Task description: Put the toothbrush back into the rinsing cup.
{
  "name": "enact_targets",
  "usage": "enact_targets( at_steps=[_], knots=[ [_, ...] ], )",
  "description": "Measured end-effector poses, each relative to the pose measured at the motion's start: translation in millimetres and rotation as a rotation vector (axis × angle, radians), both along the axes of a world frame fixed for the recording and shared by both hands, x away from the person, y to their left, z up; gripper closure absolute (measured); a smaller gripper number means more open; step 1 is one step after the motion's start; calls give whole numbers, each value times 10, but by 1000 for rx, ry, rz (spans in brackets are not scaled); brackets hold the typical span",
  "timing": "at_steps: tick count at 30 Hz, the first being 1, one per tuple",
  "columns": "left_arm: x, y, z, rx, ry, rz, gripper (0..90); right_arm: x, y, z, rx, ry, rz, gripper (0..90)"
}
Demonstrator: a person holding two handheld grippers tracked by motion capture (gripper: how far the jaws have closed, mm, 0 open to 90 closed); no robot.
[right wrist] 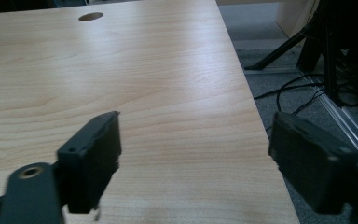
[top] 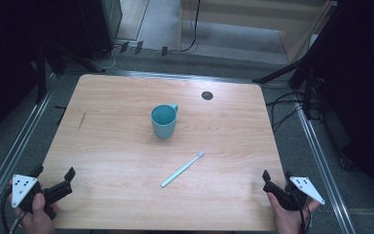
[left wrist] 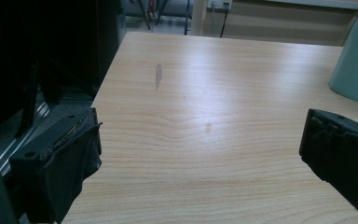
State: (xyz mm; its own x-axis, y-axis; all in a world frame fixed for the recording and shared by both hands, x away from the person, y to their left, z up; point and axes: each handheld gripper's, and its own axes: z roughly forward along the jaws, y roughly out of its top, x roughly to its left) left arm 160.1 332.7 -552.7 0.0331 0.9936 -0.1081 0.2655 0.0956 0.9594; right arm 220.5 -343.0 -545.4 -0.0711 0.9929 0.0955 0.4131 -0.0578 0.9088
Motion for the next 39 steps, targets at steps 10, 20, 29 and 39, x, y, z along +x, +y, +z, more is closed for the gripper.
enact_targets(
  at_steps=[10, 20, 29, 39],
  knots=[
    [2, 0, -1, -2, 0, 1, 0, -34, -5, 1, 31, -36, 61, 674],
    [11, -17, -1, 12, 0, 4, 0, 50, 138, 149, 47, 29, 181, 840],
    [12, -42, -1, 35, 0, 2, 0, 399, 448, 396, -103, 294, 311, 900],
    [13, -29, 0, 23, -4, 1, 0, 522, 1187, 563, -204, 387, 518, 900]
  ],
)
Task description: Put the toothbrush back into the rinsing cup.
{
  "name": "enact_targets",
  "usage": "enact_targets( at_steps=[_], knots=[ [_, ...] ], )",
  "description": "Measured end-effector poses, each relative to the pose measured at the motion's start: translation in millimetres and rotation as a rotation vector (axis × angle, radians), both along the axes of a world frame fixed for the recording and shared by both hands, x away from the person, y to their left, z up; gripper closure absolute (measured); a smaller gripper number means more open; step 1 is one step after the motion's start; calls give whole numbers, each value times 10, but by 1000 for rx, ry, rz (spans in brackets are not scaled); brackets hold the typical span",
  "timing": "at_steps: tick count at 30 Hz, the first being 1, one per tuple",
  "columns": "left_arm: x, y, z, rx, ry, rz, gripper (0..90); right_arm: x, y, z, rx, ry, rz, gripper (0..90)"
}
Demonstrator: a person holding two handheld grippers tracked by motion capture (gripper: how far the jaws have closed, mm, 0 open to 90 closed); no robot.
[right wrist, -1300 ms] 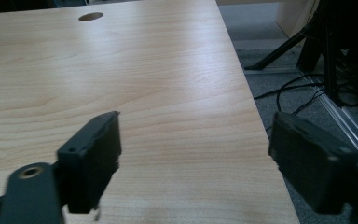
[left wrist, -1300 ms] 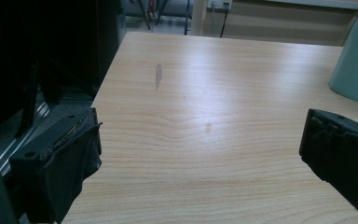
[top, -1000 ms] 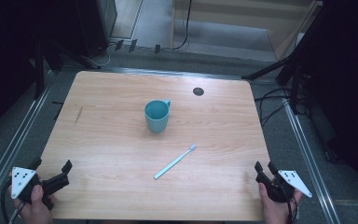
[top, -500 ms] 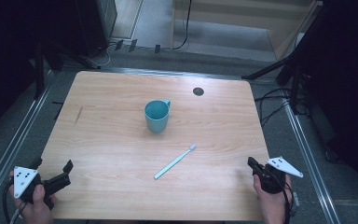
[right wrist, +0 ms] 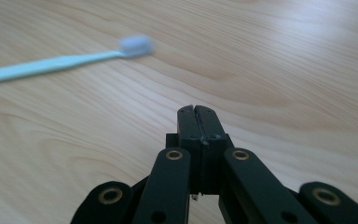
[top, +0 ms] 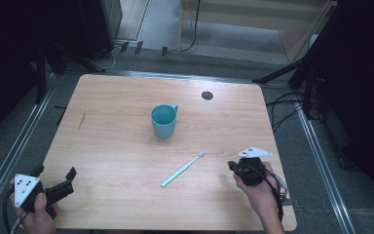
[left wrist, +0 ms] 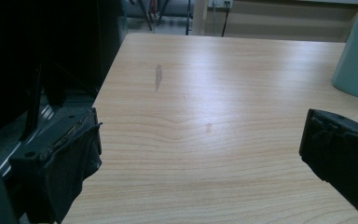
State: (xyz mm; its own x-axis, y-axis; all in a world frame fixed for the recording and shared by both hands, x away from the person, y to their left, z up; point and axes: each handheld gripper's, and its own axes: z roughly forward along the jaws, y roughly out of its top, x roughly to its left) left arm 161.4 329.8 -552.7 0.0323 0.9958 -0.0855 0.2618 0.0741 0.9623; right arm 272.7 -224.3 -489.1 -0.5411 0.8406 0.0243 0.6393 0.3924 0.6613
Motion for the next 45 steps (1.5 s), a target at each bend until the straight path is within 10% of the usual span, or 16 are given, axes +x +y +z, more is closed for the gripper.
enact_targets(
  at_steps=[8, 20, 30, 45],
  knots=[
    [12, -6, -1, 2, 6, 8, 0, 11, 862, 8, 4, 58, 182, 900],
    [12, 0, 0, -6, -2, 1, 0, -12, 2002, -116, -207, 157, 403, 900],
    [10, 5, 2, -9, -1, -2, 0, -81, 2078, -247, -274, 173, 461, 900],
    [15, 6, 2, -12, 1, -1, 0, -288, 1336, -251, -257, 202, 419, 900]
  ],
)
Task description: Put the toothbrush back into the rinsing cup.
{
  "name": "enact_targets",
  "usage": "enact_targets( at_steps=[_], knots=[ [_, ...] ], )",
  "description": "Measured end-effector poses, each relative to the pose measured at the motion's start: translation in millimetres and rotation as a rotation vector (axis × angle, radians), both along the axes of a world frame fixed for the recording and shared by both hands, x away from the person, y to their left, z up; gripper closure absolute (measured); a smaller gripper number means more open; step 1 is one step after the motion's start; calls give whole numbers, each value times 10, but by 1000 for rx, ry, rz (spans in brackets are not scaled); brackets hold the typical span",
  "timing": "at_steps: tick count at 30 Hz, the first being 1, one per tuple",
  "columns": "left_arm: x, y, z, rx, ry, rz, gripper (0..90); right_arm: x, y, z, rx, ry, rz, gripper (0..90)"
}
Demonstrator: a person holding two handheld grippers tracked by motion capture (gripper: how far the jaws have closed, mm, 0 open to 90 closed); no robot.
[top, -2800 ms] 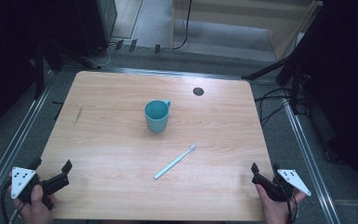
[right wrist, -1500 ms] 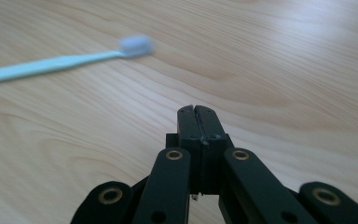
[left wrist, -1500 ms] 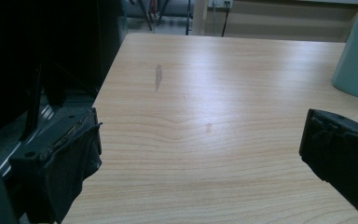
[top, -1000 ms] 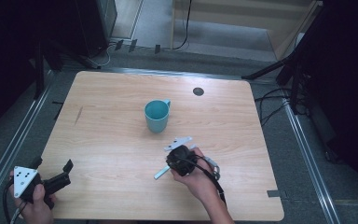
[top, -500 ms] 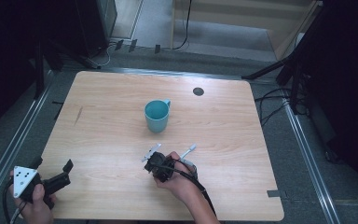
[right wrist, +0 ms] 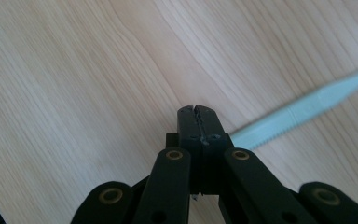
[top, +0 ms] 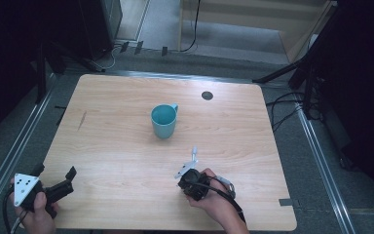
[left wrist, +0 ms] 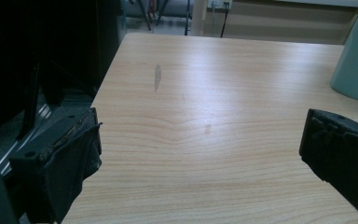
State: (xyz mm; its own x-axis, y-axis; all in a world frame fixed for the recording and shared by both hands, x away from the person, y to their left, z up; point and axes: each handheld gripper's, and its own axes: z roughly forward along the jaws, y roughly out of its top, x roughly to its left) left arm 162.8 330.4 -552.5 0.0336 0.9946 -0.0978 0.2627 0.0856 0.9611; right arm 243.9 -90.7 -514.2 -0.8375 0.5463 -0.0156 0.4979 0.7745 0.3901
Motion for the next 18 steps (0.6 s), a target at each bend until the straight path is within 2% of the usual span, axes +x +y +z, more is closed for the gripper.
enact_targets(
  at_steps=[2, 6, 14, 18],
  knots=[
    [2, -4, 0, 4, 1, 1, 0, -10, -121, -2, 16, -1, -20, 900],
    [1, 0, 1, 2, 2, 2, 0, -24, -346, -11, 16, -2, -57, 900],
    [4, -7, -1, 9, 2, 2, 0, 30, -593, 16, 16, -6, -103, 900],
    [5, -7, -1, 9, 1, 3, 0, 124, -746, 51, 3, -21, -135, 900]
  ],
)
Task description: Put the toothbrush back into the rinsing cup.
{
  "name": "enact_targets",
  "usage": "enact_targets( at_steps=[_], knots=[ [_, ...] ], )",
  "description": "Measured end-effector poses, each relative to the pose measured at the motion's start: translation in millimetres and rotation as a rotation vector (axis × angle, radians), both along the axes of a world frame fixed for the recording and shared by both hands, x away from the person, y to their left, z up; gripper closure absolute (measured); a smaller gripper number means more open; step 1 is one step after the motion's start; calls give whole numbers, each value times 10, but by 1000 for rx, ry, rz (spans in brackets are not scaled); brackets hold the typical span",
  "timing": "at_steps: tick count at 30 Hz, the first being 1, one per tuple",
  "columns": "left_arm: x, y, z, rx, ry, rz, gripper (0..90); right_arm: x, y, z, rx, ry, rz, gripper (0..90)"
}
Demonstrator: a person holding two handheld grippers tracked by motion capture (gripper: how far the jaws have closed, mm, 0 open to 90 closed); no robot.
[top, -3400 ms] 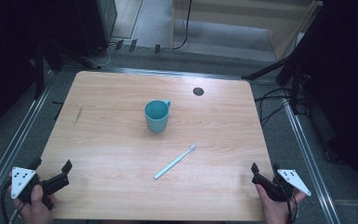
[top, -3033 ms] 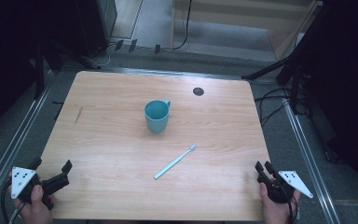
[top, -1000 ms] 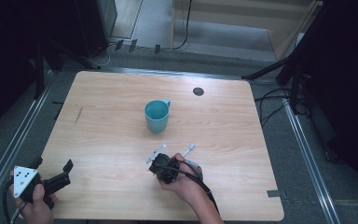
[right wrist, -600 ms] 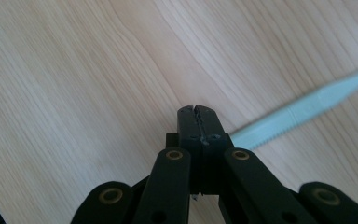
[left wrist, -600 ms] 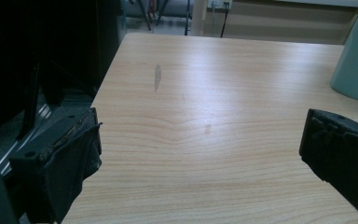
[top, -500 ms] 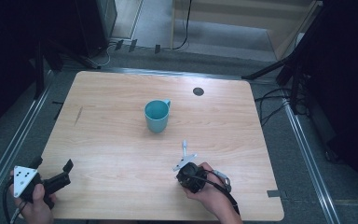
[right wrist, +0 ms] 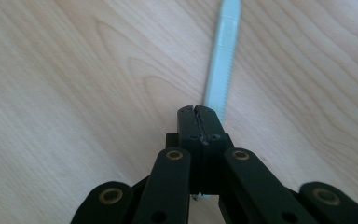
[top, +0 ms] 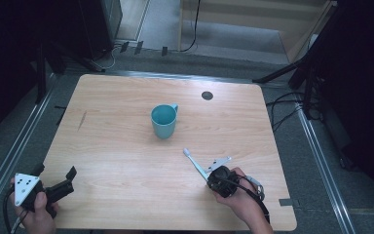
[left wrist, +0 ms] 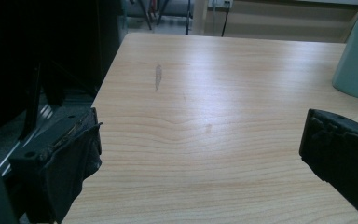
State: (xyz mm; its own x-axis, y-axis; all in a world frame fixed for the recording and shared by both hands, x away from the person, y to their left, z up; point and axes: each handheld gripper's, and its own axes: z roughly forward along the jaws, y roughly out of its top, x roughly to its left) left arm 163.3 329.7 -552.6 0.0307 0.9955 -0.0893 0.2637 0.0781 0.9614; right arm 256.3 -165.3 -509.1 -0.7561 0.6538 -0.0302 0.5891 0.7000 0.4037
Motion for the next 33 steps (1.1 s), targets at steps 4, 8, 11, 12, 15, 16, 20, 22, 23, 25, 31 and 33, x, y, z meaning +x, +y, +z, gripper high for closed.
enact_targets(
  at_steps=[4, 8, 11, 12, 15, 16, 20, 22, 23, 25, 31, 33],
  knots=[
    [1, 2, 0, -1, 0, 0, 0, 72, -84, 15, -24, -7, -19, 900],
    [2, -1, 0, 1, 1, 0, 0, 160, -166, 15, -31, -10, -42, 900],
    [3, 0, 0, 2, 1, 0, 0, 215, -201, 24, -56, -14, -54, 900],
    [3, 0, 0, 2, 1, 0, 0, 215, -201, 24, -56, -14, -54, 900],
    [4, -1, 0, 5, 2, -1, 0, 281, -208, 63, -117, -25, -41, 900],
    [4, -1, 0, 5, 2, -1, 0, 281, -208, 63, -117, -25, -41, 900],
    [4, -2, 0, 4, 2, -1, 0, 369, -119, 158, -148, -12, 20, 770],
    [3, 0, 0, 2, 1, -1, 0, 384, -99, 169, -152, -14, 32, 751],
    [3, 0, 0, 2, 1, 0, 0, 406, -70, 184, -162, -9, 44, 733],
    [0, 3, 1, 2, 0, -3, 0, 466, -7, 222, -187, 1, 82, 704],
    [-3, 11, 3, -7, -4, -5, 0, 621, 180, 305, -221, 57, 129, 701],
    [-3, 12, 3, -7, -4, -6, 0, 648, 236, 297, -227, 72, 150, 710]
  ],
)
